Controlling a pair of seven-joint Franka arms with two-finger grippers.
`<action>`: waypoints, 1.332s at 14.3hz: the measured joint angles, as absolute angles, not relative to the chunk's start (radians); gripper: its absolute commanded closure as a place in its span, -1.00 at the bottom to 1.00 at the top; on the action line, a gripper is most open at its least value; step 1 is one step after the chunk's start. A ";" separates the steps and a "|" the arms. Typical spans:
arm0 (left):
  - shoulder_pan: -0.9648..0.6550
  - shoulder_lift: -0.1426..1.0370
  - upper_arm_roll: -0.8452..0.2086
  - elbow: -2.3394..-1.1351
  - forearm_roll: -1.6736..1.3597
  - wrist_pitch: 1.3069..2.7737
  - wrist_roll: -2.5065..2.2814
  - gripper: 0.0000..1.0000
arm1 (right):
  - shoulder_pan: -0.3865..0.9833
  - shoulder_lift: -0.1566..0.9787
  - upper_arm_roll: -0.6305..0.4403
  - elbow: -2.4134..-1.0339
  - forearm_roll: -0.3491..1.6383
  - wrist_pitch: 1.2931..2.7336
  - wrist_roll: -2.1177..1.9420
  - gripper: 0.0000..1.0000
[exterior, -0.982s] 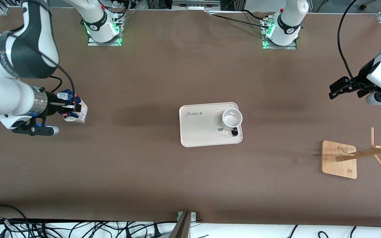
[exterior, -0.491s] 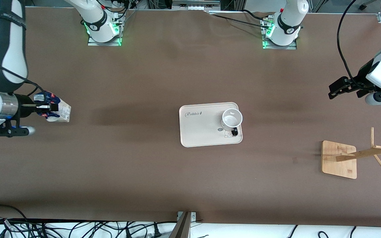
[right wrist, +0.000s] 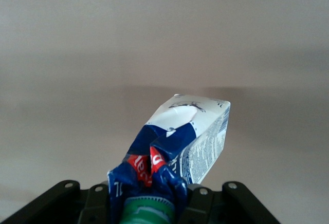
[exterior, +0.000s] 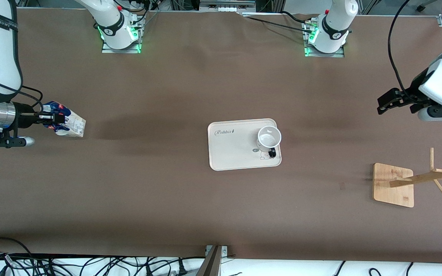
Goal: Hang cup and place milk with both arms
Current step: 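Lower the milk carton with the right gripper while the left gripper reaches the mug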
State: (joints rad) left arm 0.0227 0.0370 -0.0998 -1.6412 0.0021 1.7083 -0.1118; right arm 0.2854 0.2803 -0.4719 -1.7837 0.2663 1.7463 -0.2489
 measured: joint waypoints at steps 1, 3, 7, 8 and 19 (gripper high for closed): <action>0.019 0.036 -0.114 -1.638 0.002 1.708 -0.112 -1.00 | 0.288 0.271 -0.469 -1.821 0.266 1.780 -0.249 0.87; 0.017 0.030 -0.153 -1.634 0.002 1.708 -0.112 -1.00 | 0.291 0.262 -0.466 -1.883 0.267 1.843 -0.263 0.87; 0.012 0.041 -0.221 -1.635 0.002 1.714 -0.112 -1.00 | 0.292 0.256 -0.459 -1.947 0.273 1.920 -0.286 0.87; 0.012 0.054 -0.228 -1.638 0.002 1.718 -0.112 -1.00 | 0.293 0.254 -0.451 -1.961 0.278 1.944 -0.286 0.87; -0.179 0.334 -0.249 -1.644 -0.068 1.905 -0.506 -1.00 | 0.303 0.223 -0.410 -2.098 0.338 2.056 -0.329 0.56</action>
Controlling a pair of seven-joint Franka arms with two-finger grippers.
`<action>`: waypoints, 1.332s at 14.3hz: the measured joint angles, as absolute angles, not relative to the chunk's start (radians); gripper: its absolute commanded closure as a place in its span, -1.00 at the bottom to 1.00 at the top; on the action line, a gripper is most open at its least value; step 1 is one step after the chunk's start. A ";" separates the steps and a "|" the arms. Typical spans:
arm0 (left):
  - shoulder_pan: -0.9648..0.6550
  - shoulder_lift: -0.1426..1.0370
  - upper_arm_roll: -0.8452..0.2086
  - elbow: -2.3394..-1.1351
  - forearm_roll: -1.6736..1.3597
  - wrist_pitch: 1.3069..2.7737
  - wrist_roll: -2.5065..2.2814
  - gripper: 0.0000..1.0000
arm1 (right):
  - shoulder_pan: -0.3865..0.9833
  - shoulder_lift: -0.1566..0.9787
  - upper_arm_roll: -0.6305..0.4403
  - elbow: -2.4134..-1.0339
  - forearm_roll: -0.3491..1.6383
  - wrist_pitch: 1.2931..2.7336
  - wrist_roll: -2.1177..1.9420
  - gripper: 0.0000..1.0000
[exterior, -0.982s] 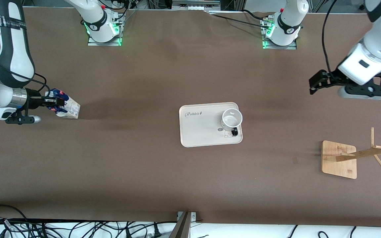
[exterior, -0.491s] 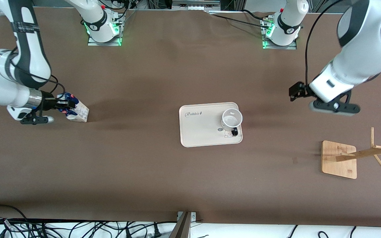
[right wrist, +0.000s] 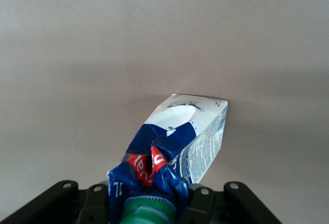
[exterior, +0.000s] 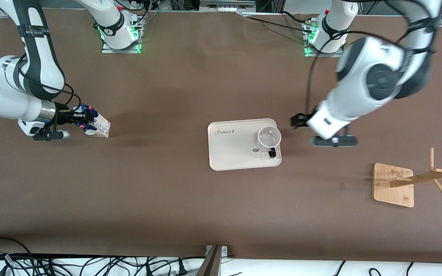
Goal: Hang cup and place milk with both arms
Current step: 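Lower the milk carton with the right gripper while the left gripper reaches the mug, then release the milk carton with the right gripper while the left gripper grasps the mug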
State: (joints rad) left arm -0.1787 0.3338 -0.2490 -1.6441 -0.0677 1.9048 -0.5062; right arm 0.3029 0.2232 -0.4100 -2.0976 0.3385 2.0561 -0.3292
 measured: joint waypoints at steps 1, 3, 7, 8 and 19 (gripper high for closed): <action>-0.211 0.363 -0.250 -1.644 -0.068 1.942 -0.572 -1.00 | 0.303 0.222 -0.410 -2.098 0.339 2.057 -0.332 0.24; -0.259 0.423 -0.251 -1.644 -0.068 2.032 -0.659 -1.00 | 0.303 0.222 -0.411 -2.097 0.341 2.063 -0.333 -0.30; -0.293 0.513 -0.250 -1.643 -0.062 2.158 -0.698 -1.00 | 0.302 0.216 -0.411 -2.094 0.351 2.067 -0.334 -0.58; -0.298 0.528 -0.250 -1.644 -0.052 2.183 -0.703 -1.00 | 0.302 0.216 -0.411 -2.094 0.351 2.068 -0.334 -0.84; -0.328 0.653 -0.247 -1.644 0.048 2.277 -0.765 0.75 | 0.302 0.204 -0.433 -1.981 0.352 1.964 -0.335 -1.00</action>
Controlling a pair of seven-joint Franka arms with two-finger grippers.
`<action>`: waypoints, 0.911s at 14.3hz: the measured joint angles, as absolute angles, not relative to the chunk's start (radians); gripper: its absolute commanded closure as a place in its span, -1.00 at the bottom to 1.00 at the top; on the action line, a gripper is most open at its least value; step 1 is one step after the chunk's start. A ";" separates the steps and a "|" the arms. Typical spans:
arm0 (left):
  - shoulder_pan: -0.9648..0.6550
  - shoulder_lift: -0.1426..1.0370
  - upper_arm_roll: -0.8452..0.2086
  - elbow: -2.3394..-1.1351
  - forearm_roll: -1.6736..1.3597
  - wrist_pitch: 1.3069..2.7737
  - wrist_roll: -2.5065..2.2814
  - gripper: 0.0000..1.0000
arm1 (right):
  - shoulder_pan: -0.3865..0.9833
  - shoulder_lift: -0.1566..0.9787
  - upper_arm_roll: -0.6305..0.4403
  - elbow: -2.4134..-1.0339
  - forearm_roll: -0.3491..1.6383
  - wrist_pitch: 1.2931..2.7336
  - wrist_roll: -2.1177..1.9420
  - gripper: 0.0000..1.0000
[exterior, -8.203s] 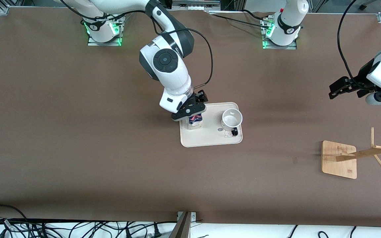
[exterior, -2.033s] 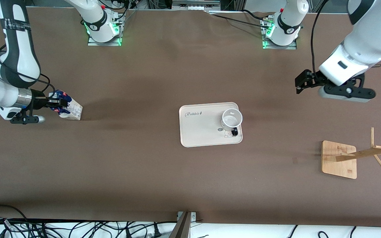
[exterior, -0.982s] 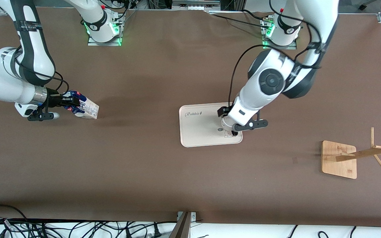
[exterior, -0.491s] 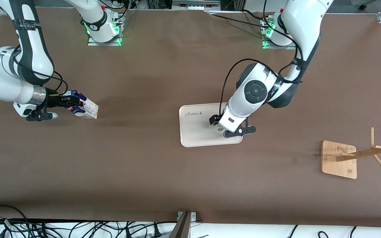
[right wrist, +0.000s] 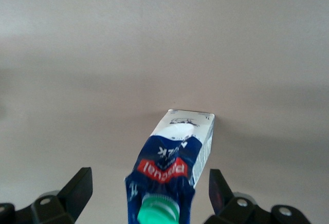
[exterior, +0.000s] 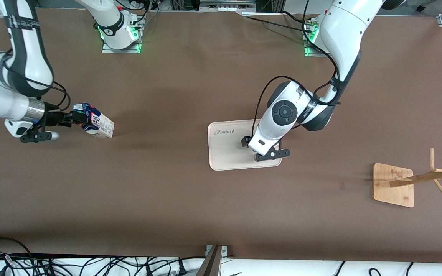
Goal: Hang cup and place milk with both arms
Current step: 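Release the milk carton with the right gripper while the left gripper grasps the mug, then carry the white mug with the left gripper onto a wooden stand peg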
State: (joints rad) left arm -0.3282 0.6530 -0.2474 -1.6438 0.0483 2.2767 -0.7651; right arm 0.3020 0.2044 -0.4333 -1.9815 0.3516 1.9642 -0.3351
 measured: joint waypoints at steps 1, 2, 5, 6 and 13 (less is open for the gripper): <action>-0.329 0.655 -0.247 -1.644 0.049 2.277 -0.765 1.00 | 0.302 0.200 -0.445 -1.945 0.352 1.915 -0.335 -1.00; -0.329 0.655 -0.247 -1.645 0.051 2.277 -0.765 1.00 | 0.301 0.196 -0.458 -1.900 0.350 1.858 -0.336 -1.00; -0.330 0.657 -0.236 -1.652 0.056 2.276 -0.765 1.00 | 0.298 0.185 -0.475 -1.737 0.302 1.694 -0.338 -1.00; -0.330 0.657 -0.231 -1.653 0.056 2.276 -0.765 1.00 | 0.299 0.183 -0.475 -1.684 0.256 1.663 -0.338 -1.00; -0.264 0.536 -0.206 -1.624 0.057 2.242 -0.770 1.00 | 0.300 0.181 -0.475 -1.501 0.050 1.573 -0.338 -1.00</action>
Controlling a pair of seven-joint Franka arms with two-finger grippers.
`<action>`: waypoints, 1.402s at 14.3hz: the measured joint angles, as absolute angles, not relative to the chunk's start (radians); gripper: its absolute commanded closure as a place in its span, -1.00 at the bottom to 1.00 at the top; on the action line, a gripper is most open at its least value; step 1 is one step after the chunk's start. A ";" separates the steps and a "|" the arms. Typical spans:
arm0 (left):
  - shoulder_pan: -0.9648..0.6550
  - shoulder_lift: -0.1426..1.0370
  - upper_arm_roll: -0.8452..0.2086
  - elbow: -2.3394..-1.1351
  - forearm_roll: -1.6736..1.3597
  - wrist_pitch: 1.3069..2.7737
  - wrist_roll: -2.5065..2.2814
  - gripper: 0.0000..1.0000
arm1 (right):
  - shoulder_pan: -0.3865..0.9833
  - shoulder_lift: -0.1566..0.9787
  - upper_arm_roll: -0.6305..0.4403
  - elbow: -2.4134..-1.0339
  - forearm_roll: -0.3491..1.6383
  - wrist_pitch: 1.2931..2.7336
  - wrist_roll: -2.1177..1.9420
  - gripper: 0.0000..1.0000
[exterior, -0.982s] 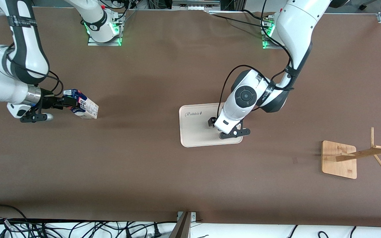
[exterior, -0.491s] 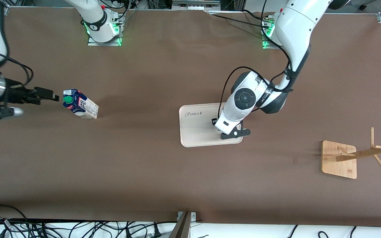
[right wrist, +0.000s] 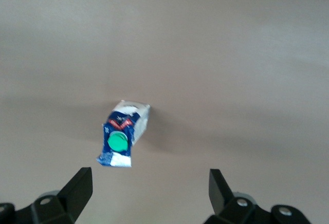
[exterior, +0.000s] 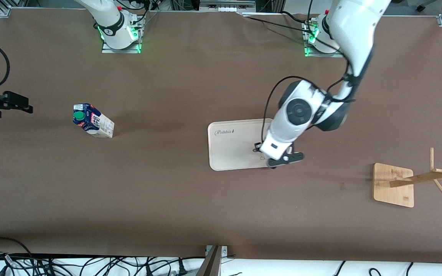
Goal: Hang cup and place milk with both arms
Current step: 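Carry the white mug with the left gripper onto a wooden stand peg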
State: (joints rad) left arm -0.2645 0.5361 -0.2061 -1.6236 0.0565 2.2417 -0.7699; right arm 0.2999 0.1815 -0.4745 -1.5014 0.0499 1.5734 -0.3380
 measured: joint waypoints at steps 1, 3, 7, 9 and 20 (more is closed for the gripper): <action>-0.225 0.487 -0.205 -1.620 0.057 2.212 -0.755 1.00 | 0.298 0.181 -0.479 -1.470 0.041 1.551 -0.338 -1.00; -0.131 0.393 -0.202 -1.619 0.057 2.159 -0.670 1.00 | 0.296 0.181 -0.497 -1.421 0.039 1.534 -0.340 -1.00; -0.025 0.285 -0.110 -1.620 0.038 2.096 -0.431 1.00 | 0.297 0.187 -0.493 -1.390 0.039 1.538 -0.349 -1.00; -0.022 0.275 -0.027 -1.620 -0.051 2.086 -0.346 1.00 | 0.297 0.200 -0.494 -1.389 0.053 1.552 -0.349 -1.00; -0.022 0.261 0.190 -1.524 -0.241 1.910 -0.153 1.00 | 0.208 0.199 -0.375 -1.387 0.096 1.555 -0.349 -1.00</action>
